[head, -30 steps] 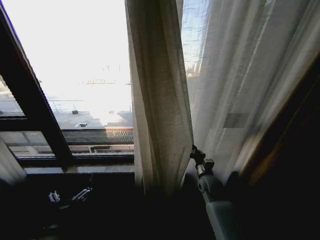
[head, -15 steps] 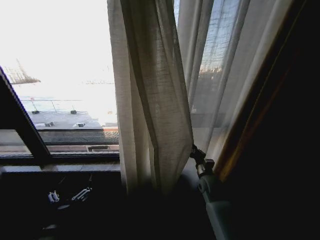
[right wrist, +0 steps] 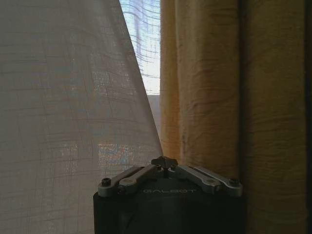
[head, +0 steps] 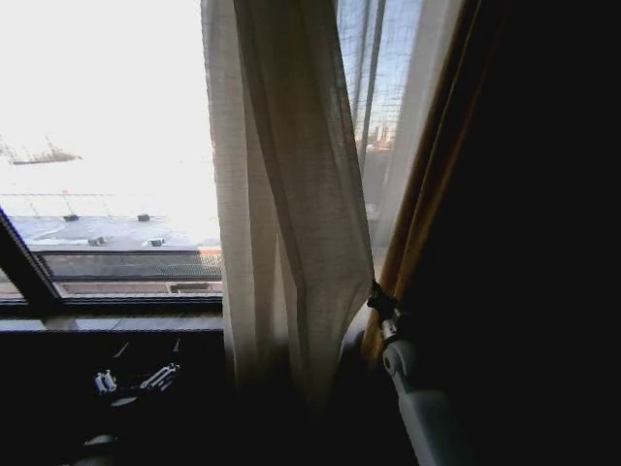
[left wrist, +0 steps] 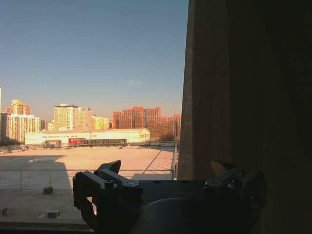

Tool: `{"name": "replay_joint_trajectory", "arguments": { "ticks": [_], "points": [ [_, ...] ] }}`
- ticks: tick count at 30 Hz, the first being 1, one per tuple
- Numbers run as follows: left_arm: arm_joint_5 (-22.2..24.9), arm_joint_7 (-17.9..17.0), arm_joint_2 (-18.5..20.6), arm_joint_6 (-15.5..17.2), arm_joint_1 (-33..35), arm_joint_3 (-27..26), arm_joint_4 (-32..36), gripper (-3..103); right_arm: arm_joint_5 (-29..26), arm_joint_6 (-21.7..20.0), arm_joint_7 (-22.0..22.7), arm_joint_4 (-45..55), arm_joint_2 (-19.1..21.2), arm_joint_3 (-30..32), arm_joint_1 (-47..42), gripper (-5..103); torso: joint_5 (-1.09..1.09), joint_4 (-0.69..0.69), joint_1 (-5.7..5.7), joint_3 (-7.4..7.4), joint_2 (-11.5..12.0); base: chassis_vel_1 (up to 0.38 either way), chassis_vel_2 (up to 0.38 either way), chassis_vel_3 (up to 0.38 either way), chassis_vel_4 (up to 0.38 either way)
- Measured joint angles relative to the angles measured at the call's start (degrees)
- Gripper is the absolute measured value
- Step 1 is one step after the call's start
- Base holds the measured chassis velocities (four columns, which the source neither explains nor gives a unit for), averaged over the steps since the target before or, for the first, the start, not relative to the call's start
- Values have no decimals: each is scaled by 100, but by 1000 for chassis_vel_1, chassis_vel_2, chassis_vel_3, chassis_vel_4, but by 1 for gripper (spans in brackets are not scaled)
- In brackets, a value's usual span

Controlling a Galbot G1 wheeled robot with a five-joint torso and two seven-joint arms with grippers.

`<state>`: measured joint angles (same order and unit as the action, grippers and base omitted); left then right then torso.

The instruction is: Open the curtains by pulling them apart, changing their state from closed to fully open.

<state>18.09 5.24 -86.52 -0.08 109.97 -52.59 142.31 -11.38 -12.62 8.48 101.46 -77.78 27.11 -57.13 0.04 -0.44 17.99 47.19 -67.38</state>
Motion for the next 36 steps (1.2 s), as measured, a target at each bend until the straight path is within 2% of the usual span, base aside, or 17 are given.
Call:
{"name": "replay_joint_trajectory", "arguments": {
  "ticks": [5,8,11,12,14,18,20,24,25,26,29,32,36],
  "points": [
    [5,3,20,0,-21,5,-48,100,20,-3,10,-36,-9,26,-8,0,2,-2,1,1,1,-120,-117,122,113],
    [8,5,38,-4,-32,6,-90,100,29,-3,29,-46,-27,21,-24,16,-5,1,0,0,0,0,0,0,0],
    [8,1,41,-7,-36,9,-109,100,28,-3,38,-5,-26,-4,-68,21,-9,2,1,0,0,0,0,0,0],
    [9,0,41,-16,-40,15,-122,100,27,-8,39,108,-7,-55,-161,32,-8,4,1,0,0,70,37,-30,-56],
    [9,0,42,-22,-43,18,-130,100,24,-19,38,216,23,-117,-257,32,-4,2,1,0,0,70,31,-42,-56],
    [11,0,41,-31,-55,31,-153,100,14,-174,37,736,149,-415,-704,54,-2,0,0,0,0,0,0,0,0],
    [12,1,39,-32,-60,40,-155,100,3,-232,42,865,162,-488,-824,54,0,-1,0,0,0,0,0,0,0],
    [13,2,24,-36,-83,67,-157,100,4,-336,155,1479,144,-805,-1370,76,-2,0,0,0,0,0,0,0,0],
    [13,2,24,-36,-83,67,-157,100,4,-336,155,1479,144,-805,-1370,76,-2,0,0,0,0,0,0,0,0],
    [15,1,21,-36,-83,65,-156,100,10,-338,171,1588,130,-841,-1443,81,-4,1,0,-1,0,0,0,0,0],
    [27,-1,20,-38,-81,51,-151,100,50,-324,213,1761,99,-902,-1553,86,-5,1,0,-1,0,0,0,0,0],
    [35,-2,17,-44,-60,49,-128,100,300,-237,206,1855,62,-952,-1655,99,-3,0,0,-1,0,0,0,0,0],
    [34,-1,15,-51,-47,62,-104,100,542,-182,174,1821,32,-987,-1689,100,-2,0,0,0,0,0,0,0,0]
  ]
}}
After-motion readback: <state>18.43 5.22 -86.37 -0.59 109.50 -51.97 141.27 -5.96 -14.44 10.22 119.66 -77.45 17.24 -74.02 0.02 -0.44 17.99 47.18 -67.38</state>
